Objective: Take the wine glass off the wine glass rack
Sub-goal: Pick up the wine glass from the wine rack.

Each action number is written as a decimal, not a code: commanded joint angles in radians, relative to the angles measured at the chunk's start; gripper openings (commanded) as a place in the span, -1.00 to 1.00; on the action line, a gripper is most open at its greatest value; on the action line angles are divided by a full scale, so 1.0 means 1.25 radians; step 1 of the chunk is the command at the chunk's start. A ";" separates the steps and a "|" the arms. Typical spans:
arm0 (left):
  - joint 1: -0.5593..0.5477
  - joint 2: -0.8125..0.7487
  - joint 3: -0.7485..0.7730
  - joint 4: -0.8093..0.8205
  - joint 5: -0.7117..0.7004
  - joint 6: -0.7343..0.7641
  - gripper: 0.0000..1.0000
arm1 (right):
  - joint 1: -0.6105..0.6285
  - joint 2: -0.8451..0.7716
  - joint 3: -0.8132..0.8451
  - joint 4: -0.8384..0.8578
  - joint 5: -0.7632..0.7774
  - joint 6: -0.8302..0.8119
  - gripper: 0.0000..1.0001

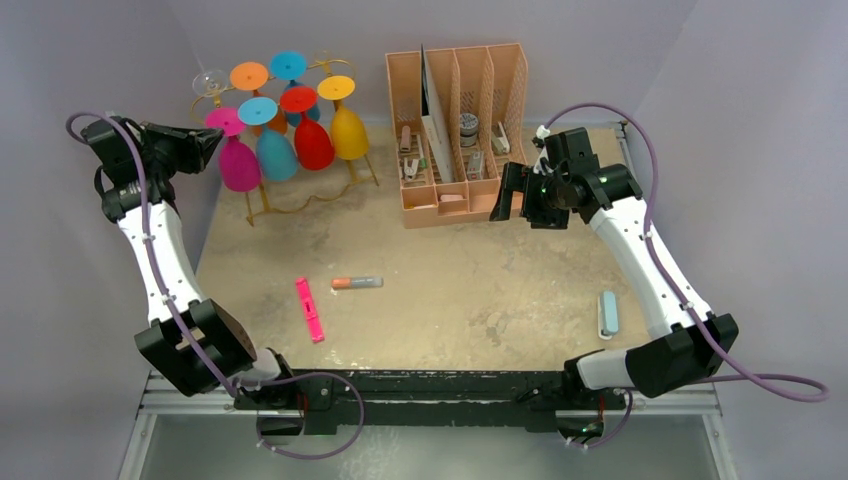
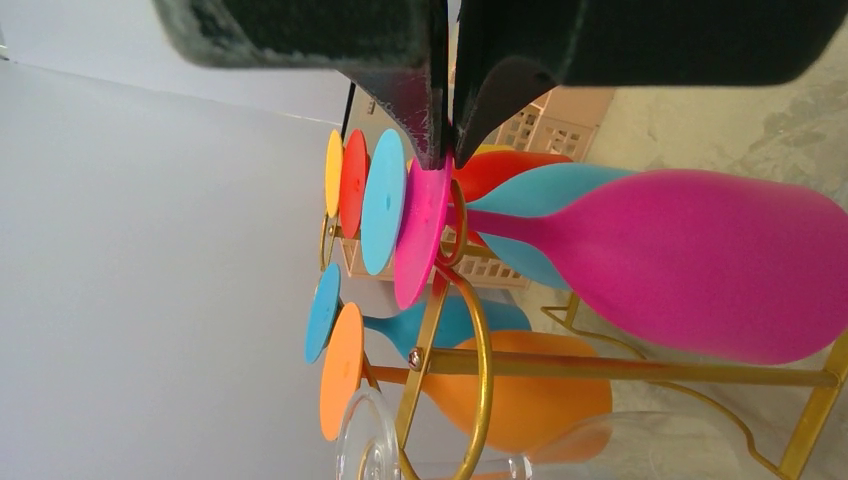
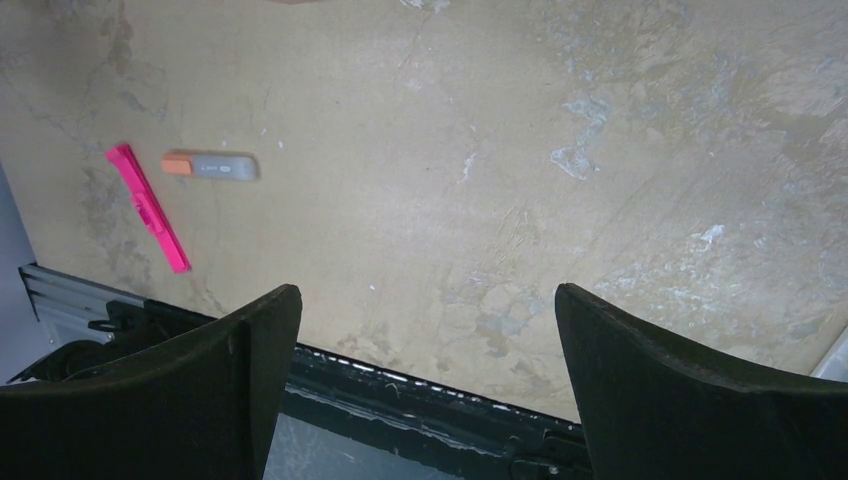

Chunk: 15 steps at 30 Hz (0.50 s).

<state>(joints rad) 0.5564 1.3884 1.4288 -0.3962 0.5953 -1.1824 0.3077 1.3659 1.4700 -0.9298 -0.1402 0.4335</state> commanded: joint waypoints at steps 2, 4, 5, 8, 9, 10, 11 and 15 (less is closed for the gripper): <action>0.011 -0.030 -0.015 0.029 0.015 -0.067 -1.00 | 0.001 -0.025 0.024 -0.005 0.018 -0.006 0.98; 0.012 -0.034 -0.022 0.036 0.021 -0.084 -1.00 | 0.001 -0.025 0.023 -0.005 0.018 -0.006 0.98; 0.013 -0.036 -0.026 0.042 0.026 -0.091 -1.00 | 0.001 -0.025 0.023 -0.004 0.017 -0.006 0.98; 0.013 -0.039 -0.032 0.047 0.035 -0.106 -1.00 | 0.001 -0.025 0.023 -0.003 0.017 -0.007 0.98; 0.013 -0.041 -0.033 0.043 0.035 -0.108 -1.00 | 0.001 -0.024 0.023 -0.003 0.015 -0.007 0.98; 0.013 -0.044 -0.035 0.041 0.035 -0.110 -1.00 | 0.001 -0.025 0.023 -0.003 0.013 -0.008 0.98; 0.013 -0.048 -0.035 0.031 0.032 -0.109 -1.00 | 0.001 -0.024 0.023 -0.003 0.013 -0.010 0.98; 0.013 -0.069 -0.066 0.032 0.021 -0.141 -1.00 | 0.001 -0.010 0.037 -0.026 0.034 -0.029 0.98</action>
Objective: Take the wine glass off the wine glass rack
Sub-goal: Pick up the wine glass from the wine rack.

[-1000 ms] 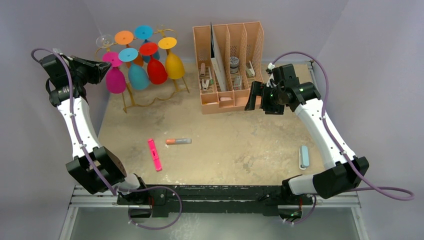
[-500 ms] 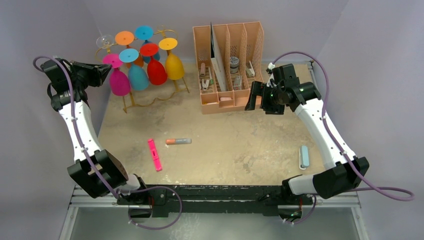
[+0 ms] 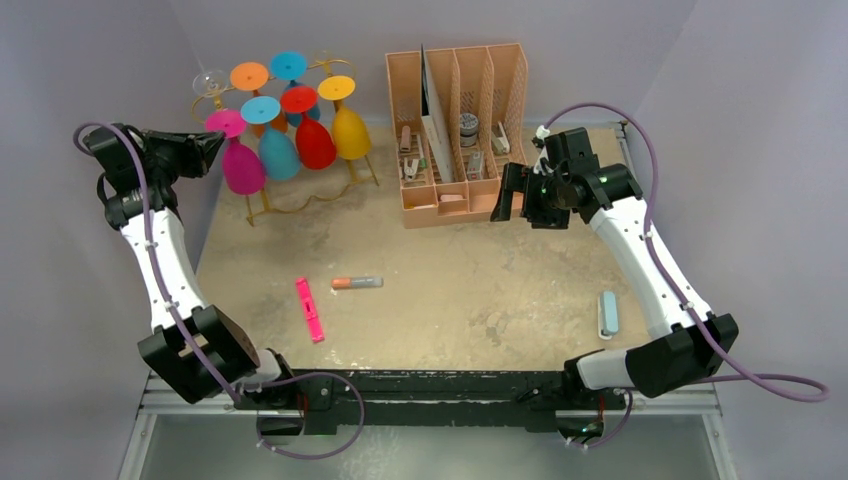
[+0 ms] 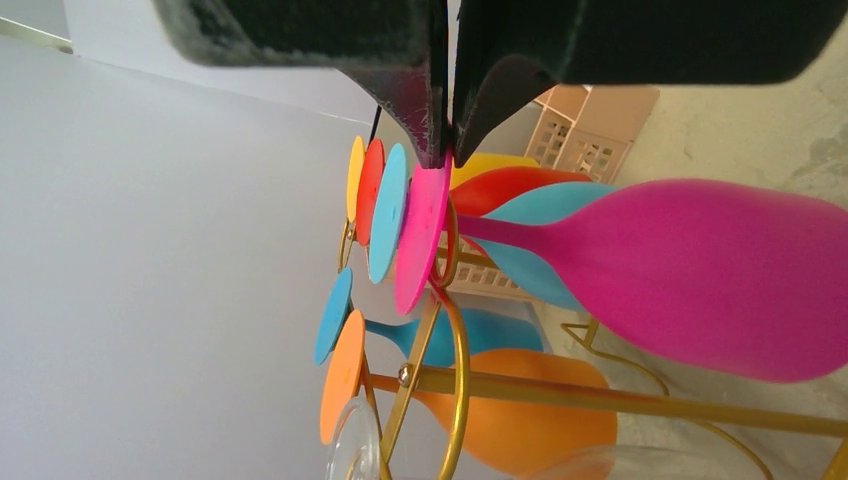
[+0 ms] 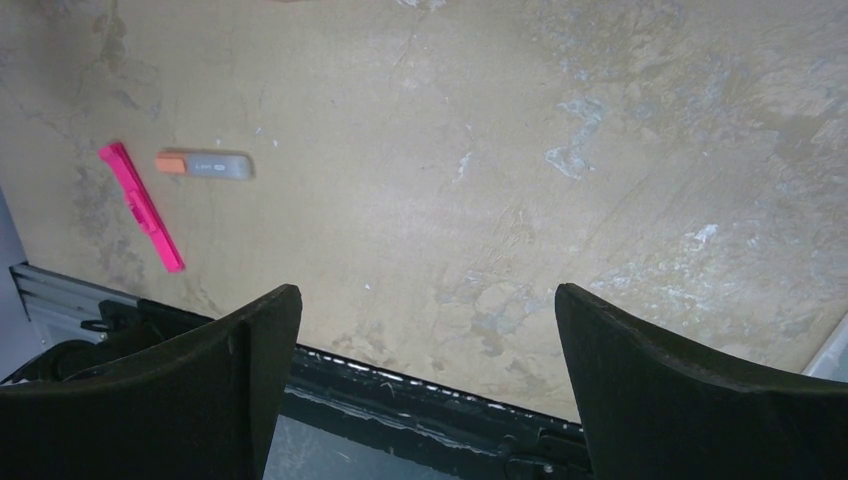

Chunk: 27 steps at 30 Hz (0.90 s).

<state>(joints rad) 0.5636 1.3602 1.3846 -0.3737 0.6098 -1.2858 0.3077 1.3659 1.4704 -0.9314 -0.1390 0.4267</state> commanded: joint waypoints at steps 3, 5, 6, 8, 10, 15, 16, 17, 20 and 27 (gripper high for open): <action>0.007 -0.058 -0.025 -0.008 0.001 -0.048 -1.00 | 0.001 -0.006 0.046 -0.034 0.041 -0.031 0.98; 0.007 -0.069 -0.023 -0.024 -0.011 -0.040 -1.00 | 0.001 -0.008 0.046 -0.033 0.033 -0.033 0.98; 0.007 -0.073 -0.022 -0.032 -0.015 -0.038 -1.00 | 0.001 -0.011 0.044 -0.033 0.033 -0.031 0.98; 0.007 -0.082 -0.023 -0.039 -0.019 -0.032 -1.00 | 0.001 -0.015 0.044 -0.034 0.033 -0.026 0.98; 0.007 -0.090 -0.026 -0.050 -0.023 -0.029 -1.00 | 0.001 -0.017 0.040 -0.031 0.030 -0.025 0.98; 0.007 -0.104 -0.023 -0.074 -0.016 -0.027 -1.00 | 0.001 -0.022 0.036 -0.027 0.002 -0.018 0.98; 0.007 -0.110 -0.022 -0.082 -0.021 -0.025 -1.00 | 0.001 -0.024 0.035 -0.027 -0.001 -0.017 0.98; 0.007 -0.120 -0.024 -0.091 -0.027 -0.020 -1.00 | 0.001 -0.027 0.034 -0.024 -0.008 -0.017 0.98; 0.007 -0.138 -0.024 -0.124 -0.038 0.003 -1.00 | 0.001 -0.035 0.028 -0.016 -0.031 -0.011 0.98; 0.007 -0.208 -0.022 -0.214 -0.068 0.105 -1.00 | 0.001 -0.083 -0.030 0.052 -0.107 -0.004 0.98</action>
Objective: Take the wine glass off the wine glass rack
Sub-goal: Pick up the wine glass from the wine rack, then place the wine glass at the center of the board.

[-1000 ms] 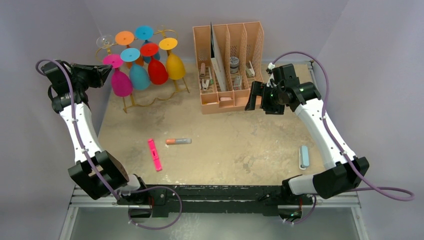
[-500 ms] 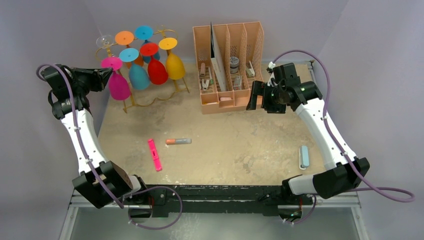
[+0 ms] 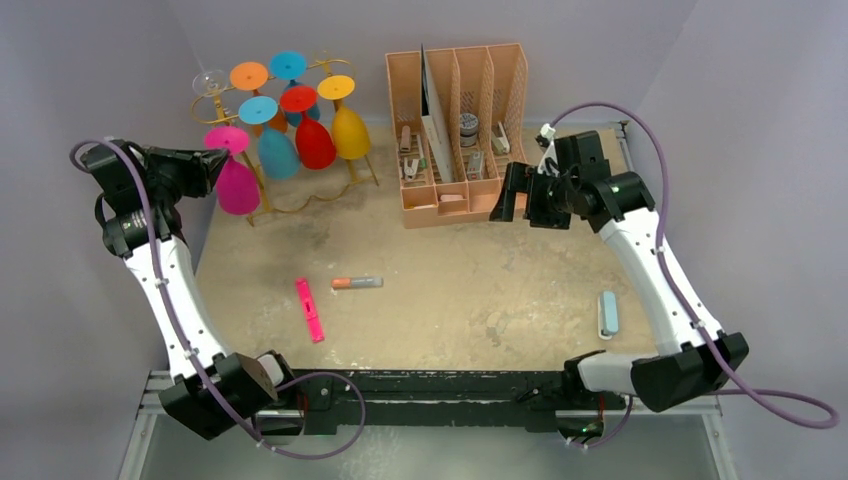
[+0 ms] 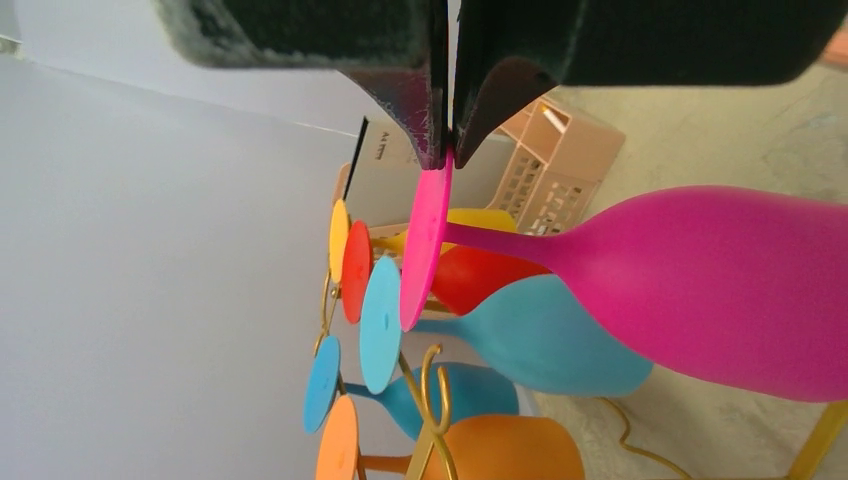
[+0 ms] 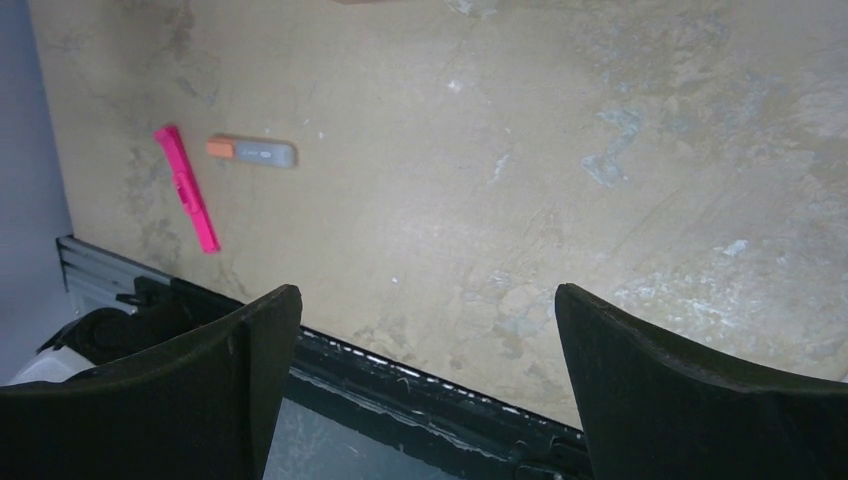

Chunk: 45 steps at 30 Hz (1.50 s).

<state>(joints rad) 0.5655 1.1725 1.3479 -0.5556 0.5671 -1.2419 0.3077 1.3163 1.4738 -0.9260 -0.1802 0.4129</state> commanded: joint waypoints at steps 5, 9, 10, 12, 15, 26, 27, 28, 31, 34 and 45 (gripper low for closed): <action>-0.005 -0.143 -0.005 -0.172 -0.119 0.229 -1.00 | 0.001 -0.045 -0.089 0.087 -0.117 0.002 0.98; -0.056 -0.216 -0.035 -0.156 -0.083 0.339 -1.00 | 0.001 -0.072 -0.110 0.129 -0.157 0.006 0.98; -0.075 -0.241 -0.073 -0.135 -0.054 0.357 -1.00 | 0.001 -0.083 -0.125 0.143 -0.154 0.016 0.98; -0.117 -0.281 -0.141 -0.104 -0.029 0.398 -1.00 | 0.001 -0.108 -0.161 0.156 -0.163 0.043 0.98; -0.142 -0.323 -0.201 -0.125 0.042 0.499 -1.00 | 0.001 -0.148 -0.206 0.208 -0.235 0.054 0.98; -0.299 -0.316 -0.301 0.077 0.352 0.500 -1.00 | 0.002 -0.280 -0.418 0.497 -0.415 0.255 0.98; -0.325 -0.315 -0.297 0.080 0.353 0.511 -1.00 | 0.003 -0.288 -0.440 0.543 -0.432 0.288 0.98; -0.349 -0.313 -0.302 0.095 0.361 0.510 -1.00 | 0.004 -0.291 -0.457 0.587 -0.449 0.322 0.97; -0.425 -0.310 -0.376 0.228 0.370 0.419 -1.00 | 0.034 -0.283 -0.485 0.684 -0.457 0.413 0.93; -0.494 -0.322 -0.418 0.326 0.340 0.384 -1.00 | 0.087 -0.266 -0.484 0.729 -0.443 0.440 0.85; -0.708 -0.254 -0.498 0.491 0.257 0.304 -1.00 | 0.190 -0.239 -0.476 0.805 -0.413 0.394 0.48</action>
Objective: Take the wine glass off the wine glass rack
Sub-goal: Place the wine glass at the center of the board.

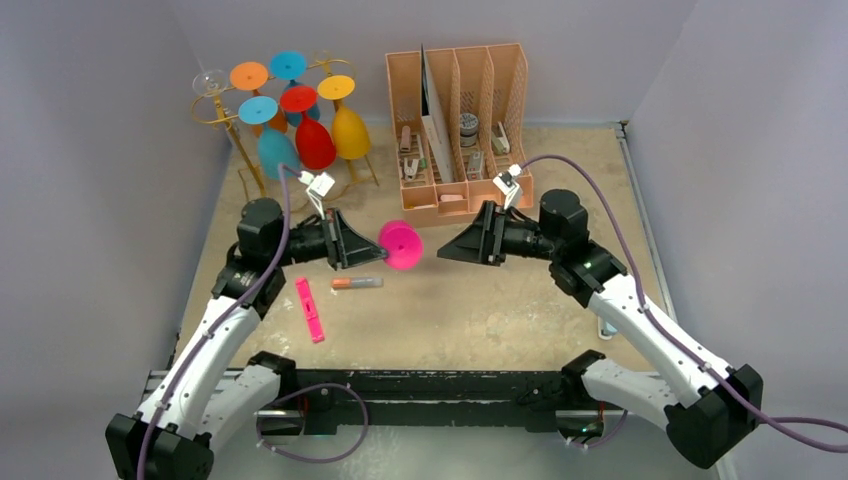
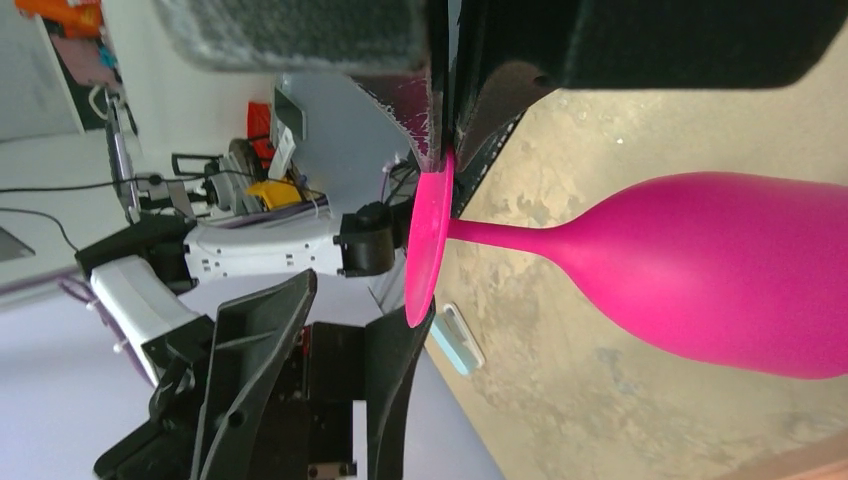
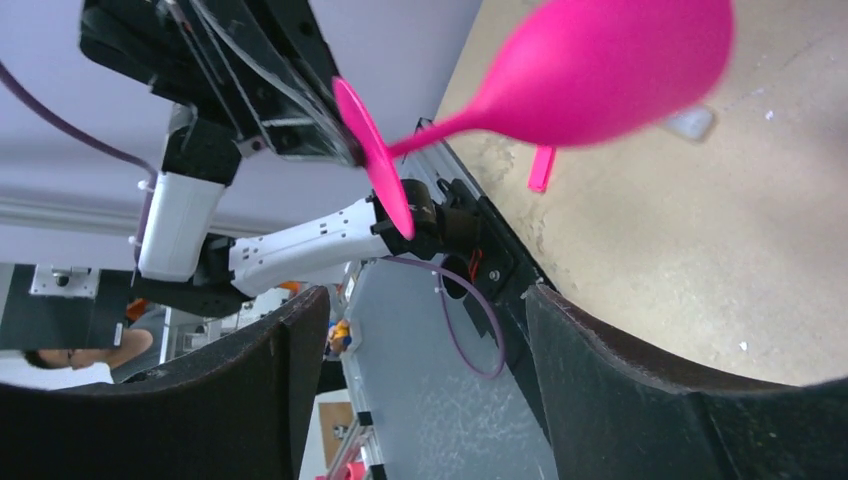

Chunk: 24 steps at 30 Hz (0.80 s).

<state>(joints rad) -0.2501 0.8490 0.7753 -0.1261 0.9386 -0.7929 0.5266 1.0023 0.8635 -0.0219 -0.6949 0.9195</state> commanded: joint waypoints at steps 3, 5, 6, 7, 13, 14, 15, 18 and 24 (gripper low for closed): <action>-0.113 0.004 -0.065 0.187 -0.107 -0.086 -1.00 | 0.021 0.045 0.028 0.089 -0.025 -0.007 0.36; -0.135 -0.010 -0.085 0.205 -0.138 -0.091 -1.00 | 0.028 0.062 0.034 0.102 -0.060 -0.012 0.26; -0.141 -0.009 -0.094 0.221 -0.141 -0.095 -1.00 | 0.032 0.067 0.035 0.106 -0.069 -0.017 0.24; -0.148 -0.003 -0.103 0.239 -0.140 -0.101 -1.00 | 0.036 0.069 0.036 0.105 -0.069 -0.025 0.21; -0.198 0.009 -0.121 0.273 -0.183 -0.128 -1.00 | 0.043 0.094 0.072 0.050 -0.107 -0.074 -0.28; -0.202 0.005 -0.127 0.275 -0.188 -0.130 -1.00 | 0.043 0.094 0.071 0.052 -0.117 -0.078 -0.33; -0.206 0.000 -0.135 0.280 -0.195 -0.132 -1.00 | 0.043 0.094 0.068 0.058 -0.125 -0.081 -0.42; -0.214 0.005 -0.148 0.297 -0.192 -0.137 -1.00 | 0.043 0.099 0.072 0.062 -0.142 -0.092 -0.73; -0.216 -0.006 -0.139 0.245 -0.175 -0.111 -0.52 | 0.043 0.092 0.075 0.030 -0.151 -0.158 -1.00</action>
<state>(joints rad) -0.5125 0.8600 0.5995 0.1741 0.7284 -0.9600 0.5735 1.1286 0.9092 0.0132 -0.8112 0.7887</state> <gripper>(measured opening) 0.116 0.011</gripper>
